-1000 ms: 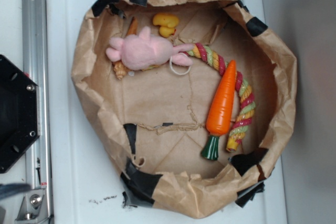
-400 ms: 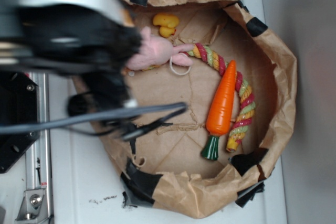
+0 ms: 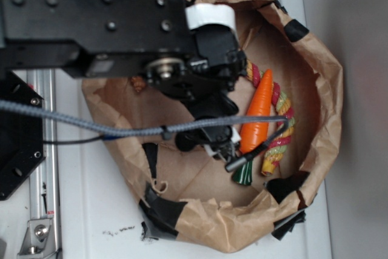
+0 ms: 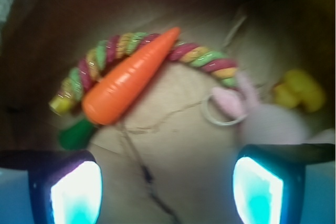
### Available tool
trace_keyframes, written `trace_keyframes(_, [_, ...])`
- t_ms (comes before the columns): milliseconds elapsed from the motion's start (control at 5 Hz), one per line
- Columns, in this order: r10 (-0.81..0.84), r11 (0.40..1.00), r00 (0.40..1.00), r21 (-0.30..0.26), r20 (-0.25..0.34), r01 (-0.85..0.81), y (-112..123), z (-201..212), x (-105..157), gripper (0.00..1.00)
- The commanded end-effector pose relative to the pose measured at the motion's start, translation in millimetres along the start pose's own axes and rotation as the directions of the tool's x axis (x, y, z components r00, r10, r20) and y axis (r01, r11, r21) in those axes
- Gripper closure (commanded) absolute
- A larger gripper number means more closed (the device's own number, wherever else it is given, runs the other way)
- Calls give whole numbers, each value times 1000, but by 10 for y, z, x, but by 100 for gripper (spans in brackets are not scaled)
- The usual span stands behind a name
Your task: Grab the carrot.
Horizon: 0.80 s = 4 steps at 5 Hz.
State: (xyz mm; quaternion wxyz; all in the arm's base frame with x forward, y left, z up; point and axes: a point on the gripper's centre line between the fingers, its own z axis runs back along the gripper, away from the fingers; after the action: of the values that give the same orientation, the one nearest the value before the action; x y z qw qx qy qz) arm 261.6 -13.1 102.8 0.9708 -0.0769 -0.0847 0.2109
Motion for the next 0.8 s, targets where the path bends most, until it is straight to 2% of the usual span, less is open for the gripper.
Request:
trace_keyframes(0, [159,979,984,-141,78,-147,-301,-186,224,0])
trace_keyframes(400, [134,989,988,-67,79,-129,-344,-640,317,0])
trace_keyframes(600, [111,994,992,-19,68,-110,-323,-830,258,6])
